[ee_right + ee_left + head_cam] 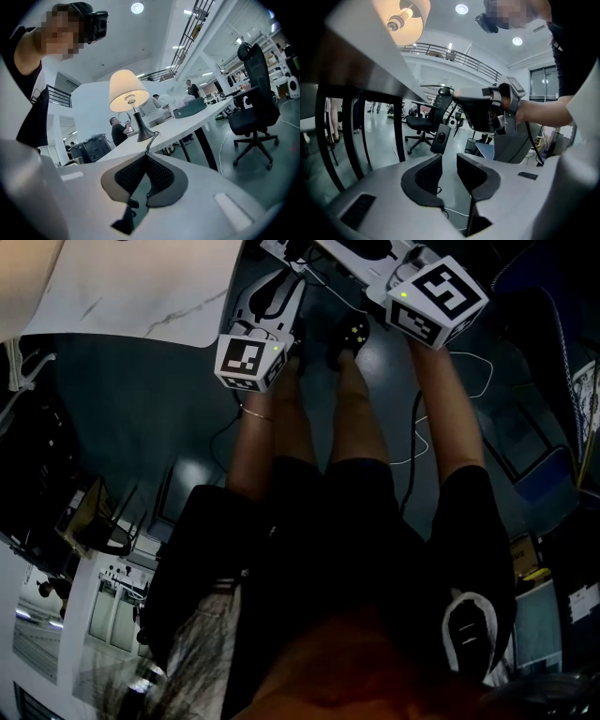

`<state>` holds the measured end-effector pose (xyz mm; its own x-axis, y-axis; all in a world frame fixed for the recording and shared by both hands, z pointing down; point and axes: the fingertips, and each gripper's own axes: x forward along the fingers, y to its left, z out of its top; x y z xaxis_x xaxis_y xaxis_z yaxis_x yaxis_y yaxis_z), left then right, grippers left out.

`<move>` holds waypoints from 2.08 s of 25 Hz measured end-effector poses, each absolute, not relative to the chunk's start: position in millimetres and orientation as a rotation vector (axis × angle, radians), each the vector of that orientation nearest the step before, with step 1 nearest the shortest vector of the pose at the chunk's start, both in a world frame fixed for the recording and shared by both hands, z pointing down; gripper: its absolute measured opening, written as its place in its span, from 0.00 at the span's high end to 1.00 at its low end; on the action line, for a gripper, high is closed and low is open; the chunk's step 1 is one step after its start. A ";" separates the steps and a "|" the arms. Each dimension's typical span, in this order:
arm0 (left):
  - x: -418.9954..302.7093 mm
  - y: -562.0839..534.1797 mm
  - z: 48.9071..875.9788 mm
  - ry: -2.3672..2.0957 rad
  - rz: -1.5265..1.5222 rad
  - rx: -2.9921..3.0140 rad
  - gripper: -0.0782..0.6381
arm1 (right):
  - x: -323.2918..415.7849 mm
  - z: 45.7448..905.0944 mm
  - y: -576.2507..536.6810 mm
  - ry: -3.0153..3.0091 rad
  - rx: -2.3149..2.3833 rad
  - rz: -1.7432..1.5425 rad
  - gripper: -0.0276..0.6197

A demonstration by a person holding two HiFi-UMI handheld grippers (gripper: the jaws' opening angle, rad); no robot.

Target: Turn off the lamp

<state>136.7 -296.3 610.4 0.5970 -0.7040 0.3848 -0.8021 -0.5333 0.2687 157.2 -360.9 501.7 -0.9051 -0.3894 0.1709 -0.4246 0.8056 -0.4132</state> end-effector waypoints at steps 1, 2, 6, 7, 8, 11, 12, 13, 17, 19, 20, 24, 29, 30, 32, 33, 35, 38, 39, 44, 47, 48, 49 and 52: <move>136.3 -296.9 614.0 -1.204 0.332 2.410 0.78 | 157.0 500.7 -359.9 -2.916 0.652 0.708 0.94; 136.0 -297.5 617.3 -1.203 0.339 2.408 0.77 | 156.7 499.8 -359.1 -2.920 0.648 0.719 0.94; 130.0 -301.5 628.0 -1.222 0.359 2.397 0.77 | 155.0 497.1 -356.4 -2.940 0.628 0.765 0.94; 128.5 -302.5 629.9 -1.230 0.369 2.399 0.77 | 155.2 495.9 -356.1 -2.946 0.623 0.778 0.94; 127.9 -303.4 631.6 -1.233 0.378 2.398 0.77 | 155.5 494.5 -355.9 -2.948 0.617 0.785 0.94; 128.5 -306.1 633.9 -1.235 0.382 2.384 0.77 | 156.7 489.8 -356.1 -2.953 0.597 0.789 0.94; 128.6 -307.6 633.3 -1.241 0.373 2.382 0.77 | 157.0 488.6 -356.4 -2.955 0.591 0.791 0.94; 128.9 -309.1 632.7 -1.247 0.366 2.381 0.77 | 157.3 487.5 -356.7 -2.956 0.585 0.796 0.94; 130.0 -312.6 635.0 -1.264 0.372 2.359 0.77 | 158.4 486.7 -356.9 -2.949 0.568 0.812 0.94; 127.0 -314.4 637.2 -1.283 0.370 2.332 0.77 | 158.7 488.0 -356.7 -2.941 0.566 0.804 0.94; 125.3 -315.3 637.9 -1.294 0.365 2.320 0.77 | 158.9 488.5 -356.7 -2.940 0.564 0.805 0.94; 125.5 -317.8 633.6 -1.307 0.353 2.329 0.77 | 158.4 489.0 -355.7 -2.943 0.554 0.836 0.94; 132.7 -314.9 629.9 -1.277 0.420 2.397 0.87 | 162.7 494.0 -360.1 -2.939 0.597 0.829 0.94; 134.1 -312.8 629.2 -1.272 0.431 2.409 0.87 | 164.2 495.3 -361.2 -2.937 0.610 0.829 0.94; 136.7 -306.7 627.5 -1.261 0.436 2.432 0.87 | 165.3 496.8 -361.7 -2.931 0.626 0.824 0.94; 137.0 -303.7 625.7 -1.263 0.440 2.435 0.87 | 165.5 497.6 -361.6 -2.928 0.634 0.817 0.94; 136.6 -298.1 621.8 -1.276 0.444 2.438 0.87 | 166.6 499.5 -362.2 -2.927 0.656 0.810 0.94; 138.7 -290.5 617.6 -1.273 0.445 2.458 0.87 | 169.4 501.7 -364.8 -2.936 0.703 0.843 0.93; 139.7 -288.5 616.6 -1.268 0.446 2.464 0.87 | 170.2 502.5 -365.3 -2.940 0.717 0.859 0.93; 141.8 -284.7 608.5 -1.255 0.409 2.473 0.87 | 176.8 508.8 -365.4 -2.947 0.791 0.915 0.94; 143.6 -284.6 601.3 -1.243 0.395 2.489 0.87 | 183.8 515.0 -364.5 -2.934 0.831 0.937 0.93; 144.0 -284.7 599.6 -1.239 0.391 2.494 0.87 | 185.5 518.0 -363.5 -2.928 0.841 0.955 0.93; 144.4 -284.7 598.0 -1.236 0.385 2.497 0.87 | 187.0 521.0 -361.8 -2.922 0.848 0.978 0.93; 147.7 -284.0 594.1 -1.226 0.377 2.502 0.87 | 190.7 528.3 -353.6 -2.917 0.852 1.078 0.91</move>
<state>147.7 -284.0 594.1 0.5948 -0.7117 0.3737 -0.7987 -0.5759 0.1745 190.7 -353.6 528.3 -0.8570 -0.5052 0.1012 -0.4497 0.6374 -0.6257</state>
